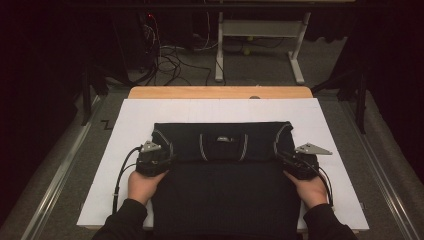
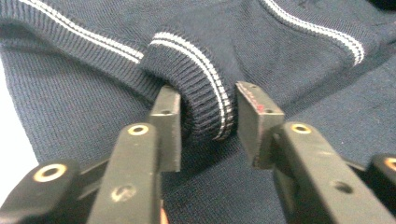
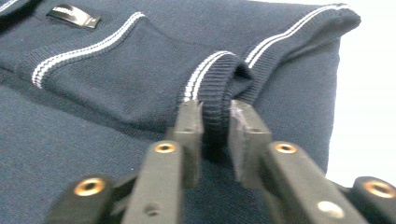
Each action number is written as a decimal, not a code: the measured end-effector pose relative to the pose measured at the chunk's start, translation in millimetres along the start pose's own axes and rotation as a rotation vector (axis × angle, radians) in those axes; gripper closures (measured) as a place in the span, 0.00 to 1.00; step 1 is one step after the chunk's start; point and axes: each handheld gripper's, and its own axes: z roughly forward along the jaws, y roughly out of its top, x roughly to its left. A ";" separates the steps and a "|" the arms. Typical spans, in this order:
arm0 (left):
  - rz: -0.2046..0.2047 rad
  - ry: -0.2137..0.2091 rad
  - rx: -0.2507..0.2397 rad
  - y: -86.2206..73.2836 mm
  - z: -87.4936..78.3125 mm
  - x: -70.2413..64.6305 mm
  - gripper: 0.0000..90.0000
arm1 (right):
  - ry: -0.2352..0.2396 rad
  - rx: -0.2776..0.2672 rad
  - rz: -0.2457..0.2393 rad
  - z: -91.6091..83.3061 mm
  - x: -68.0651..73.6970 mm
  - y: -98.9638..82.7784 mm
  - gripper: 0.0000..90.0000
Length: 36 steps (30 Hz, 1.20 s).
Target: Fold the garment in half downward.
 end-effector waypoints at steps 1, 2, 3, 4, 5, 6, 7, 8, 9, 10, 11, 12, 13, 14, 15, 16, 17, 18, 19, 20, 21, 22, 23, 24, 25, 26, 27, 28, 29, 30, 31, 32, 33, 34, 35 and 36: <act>0.003 0.000 0.000 0.0 -0.1 -0.3 0.70 | -0.004 -0.001 -0.002 -0.5 -0.2 -0.1 0.92; 0.006 0.000 -0.001 -0.1 -0.3 -0.6 0.73 | -0.002 -0.001 -0.007 -1.4 -1.0 -0.3 0.94; 0.012 -0.002 -0.006 -0.3 -0.9 -1.1 0.75 | -0.002 -0.003 -0.006 -2.2 -0.9 -0.2 0.95; 0.012 -0.002 -0.006 -0.3 -0.9 -1.1 0.76 | -0.002 -0.003 -0.006 -2.2 -0.9 -0.2 0.95; 0.017 -0.001 -0.009 -0.5 -1.4 -1.6 0.77 | -0.001 -0.009 -0.013 -3.5 -0.7 0.3 0.95; 0.017 -0.001 -0.009 -0.5 -1.4 -1.6 0.77 | -0.001 -0.009 -0.013 -3.5 -0.7 0.3 0.95; 0.019 -0.002 -0.012 -0.6 -1.7 -1.7 0.77 | -0.003 -0.015 -0.016 -4.4 -0.2 0.8 0.95; 0.018 -0.005 -0.018 -0.7 -2.6 -1.7 0.77 | -0.001 -0.029 -0.024 -6.5 0.4 1.7 0.96; 0.018 -0.005 -0.018 -0.7 -2.6 -1.7 0.78 | -0.001 -0.033 -0.030 -7.5 0.5 2.1 0.96; 0.019 -0.005 -0.020 -0.7 -3.1 -1.7 0.78 | -0.001 -0.033 -0.030 -7.5 0.5 2.1 0.96; 0.019 -0.005 -0.023 -0.8 -3.7 -1.8 0.78 | 0.000 -0.038 -0.034 -9.2 0.7 2.4 0.96; 0.019 -0.007 -0.026 -0.8 -4.5 -1.8 0.78 | 0.000 -0.038 -0.034 -9.2 0.7 2.4 0.96; 0.017 -0.009 -0.032 -0.6 -5.5 -1.6 0.78 | 0.000 -0.042 -0.033 -10.1 0.8 2.5 0.96; 0.015 -0.013 -0.037 -0.2 -6.8 -1.4 0.79 | 0.002 -0.050 -0.040 -12.0 0.7 2.8 0.96; 0.015 -0.017 -0.043 0.2 -8.3 -1.3 0.79 | 0.003 -0.053 -0.040 -13.3 1.2 3.0 0.96; 0.013 -0.020 -0.049 0.7 -10.1 -1.4 0.79 | 0.006 -0.057 -0.044 -14.6 1.5 3.3 0.96; 0.013 -0.028 -0.059 1.4 -14.3 -1.3 0.79 | 0.010 -0.063 -0.046 -16.2 1.9 3.4 0.96; 0.013 -0.028 -0.059 1.4 -14.3 -1.3 0.79 | 0.010 -0.063 -0.046 -16.2 1.9 3.4 0.96; 0.014 -0.032 -0.065 1.5 -16.5 -1.4 0.79 | 0.013 -0.068 -0.052 -20.0 3.5 3.8 0.96; 0.016 -0.034 -0.067 1.5 -18.7 -1.7 0.79 | 0.013 -0.068 -0.052 -20.0 3.5 3.8 0.96; 0.019 -0.037 -0.069 1.4 -20.9 -2.1 0.79 | 0.018 -0.080 -0.060 -24.8 4.8 4.2 0.96; 0.023 -0.041 -0.070 1.3 -23.1 -2.5 0.79 | 0.018 -0.080 -0.060 -24.8 4.8 4.2 0.96; 0.033 -0.045 -0.072 0.7 -28.1 -4.1 0.79 | 0.023 -0.089 -0.068 -30.3 6.6 4.6 0.96; 0.033 -0.045 -0.072 0.7 -28.1 -4.1 0.79 | 0.023 -0.089 -0.068 -30.3 6.6 4.6 0.96; 0.039 -0.048 -0.074 0.5 -30.7 -5.2 0.79 | 0.026 -0.097 -0.069 -33.0 7.7 4.4 0.96; 0.044 -0.051 -0.078 0.2 -33.3 -6.7 0.78 | 0.029 -0.101 -0.075 -35.9 8.5 4.2 0.96; 0.049 -0.052 -0.080 -0.1 -36.2 -8.2 0.78 | 0.031 -0.104 -0.081 -39.1 9.5 3.7 0.96; 0.055 -0.055 -0.083 -0.7 -38.8 -10.0 0.78 | 0.033 -0.109 -0.084 -42.3 10.5 3.0 0.96; 0.061 -0.057 -0.084 -1.2 -41.2 -11.8 0.78 | 0.037 -0.113 -0.084 -45.8 11.2 1.9 0.96; 0.065 -0.060 -0.085 -1.9 -43.4 -13.6 0.78 | 0.044 -0.118 -0.087 -51.9 12.9 -0.2 0.96; 0.070 -0.062 -0.085 -2.8 -45.4 -15.3 0.78 | 0.048 -0.118 -0.092 -54.6 14.0 -1.5 0.96; 0.075 -0.063 -0.083 -3.9 -47.2 -16.9 0.78 | 0.051 -0.120 -0.096 -56.9 15.1 -2.8 0.96; 0.077 -0.065 -0.079 -4.9 -48.6 -18.1 0.78 | 0.054 -0.119 -0.099 -59.1 16.3 -4.0 0.96; 0.078 -0.068 -0.075 -7.3 -51.2 -20.1 0.78 | 0.058 -0.118 -0.102 -61.1 17.1 -5.1 0.96; 0.081 -0.069 -0.071 -8.6 -52.5 -20.8 0.78 | 0.061 -0.118 -0.105 -63.2 18.1 -6.3 0.96; 0.081 -0.069 -0.071 -8.6 -52.5 -20.8 0.78 | 0.061 -0.118 -0.110 -65.2 18.9 -7.6 0.96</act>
